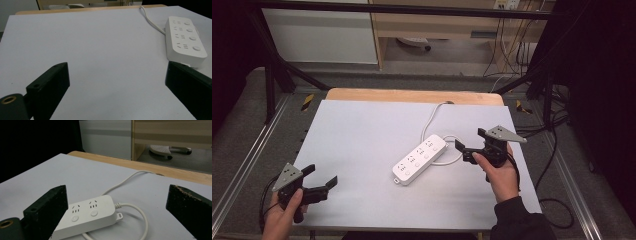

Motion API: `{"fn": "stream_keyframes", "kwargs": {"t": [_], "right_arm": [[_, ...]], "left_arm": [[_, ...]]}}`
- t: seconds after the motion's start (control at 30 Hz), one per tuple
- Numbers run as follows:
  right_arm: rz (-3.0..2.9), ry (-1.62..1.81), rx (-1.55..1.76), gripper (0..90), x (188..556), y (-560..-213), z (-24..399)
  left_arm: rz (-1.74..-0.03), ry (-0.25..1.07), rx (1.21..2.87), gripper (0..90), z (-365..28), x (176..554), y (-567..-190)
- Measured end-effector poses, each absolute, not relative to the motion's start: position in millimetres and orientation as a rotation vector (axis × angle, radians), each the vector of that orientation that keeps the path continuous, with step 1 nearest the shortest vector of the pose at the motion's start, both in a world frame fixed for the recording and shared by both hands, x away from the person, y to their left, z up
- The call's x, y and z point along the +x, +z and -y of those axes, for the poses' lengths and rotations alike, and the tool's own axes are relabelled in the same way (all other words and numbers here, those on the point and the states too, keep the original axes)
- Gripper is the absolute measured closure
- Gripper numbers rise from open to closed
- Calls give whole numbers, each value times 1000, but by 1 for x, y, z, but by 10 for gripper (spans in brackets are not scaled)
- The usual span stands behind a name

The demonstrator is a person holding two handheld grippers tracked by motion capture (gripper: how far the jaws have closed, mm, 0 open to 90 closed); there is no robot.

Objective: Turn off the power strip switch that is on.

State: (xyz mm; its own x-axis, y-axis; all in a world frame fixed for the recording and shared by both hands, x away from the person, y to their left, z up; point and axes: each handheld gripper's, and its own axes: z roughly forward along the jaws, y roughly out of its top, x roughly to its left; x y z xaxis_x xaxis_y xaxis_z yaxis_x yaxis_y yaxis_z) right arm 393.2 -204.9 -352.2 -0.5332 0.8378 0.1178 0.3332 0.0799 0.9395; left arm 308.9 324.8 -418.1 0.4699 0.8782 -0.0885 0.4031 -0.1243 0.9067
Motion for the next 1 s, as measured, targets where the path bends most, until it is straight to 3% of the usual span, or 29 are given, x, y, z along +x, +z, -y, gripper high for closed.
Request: {"fn": "stream_keyframes", "kwargs": {"t": [0.8, 1.0], "right_arm": [[-1961, 1420, 1145, 45, 414, -361, 173], [-1976, 1417, 1126, 125, 417, -362, 165]], "left_arm": [[-1101, 597, 1728, 52, -326, 310, -419], [-1101, 592, 1727, 52, -326, 310, -419]]}}
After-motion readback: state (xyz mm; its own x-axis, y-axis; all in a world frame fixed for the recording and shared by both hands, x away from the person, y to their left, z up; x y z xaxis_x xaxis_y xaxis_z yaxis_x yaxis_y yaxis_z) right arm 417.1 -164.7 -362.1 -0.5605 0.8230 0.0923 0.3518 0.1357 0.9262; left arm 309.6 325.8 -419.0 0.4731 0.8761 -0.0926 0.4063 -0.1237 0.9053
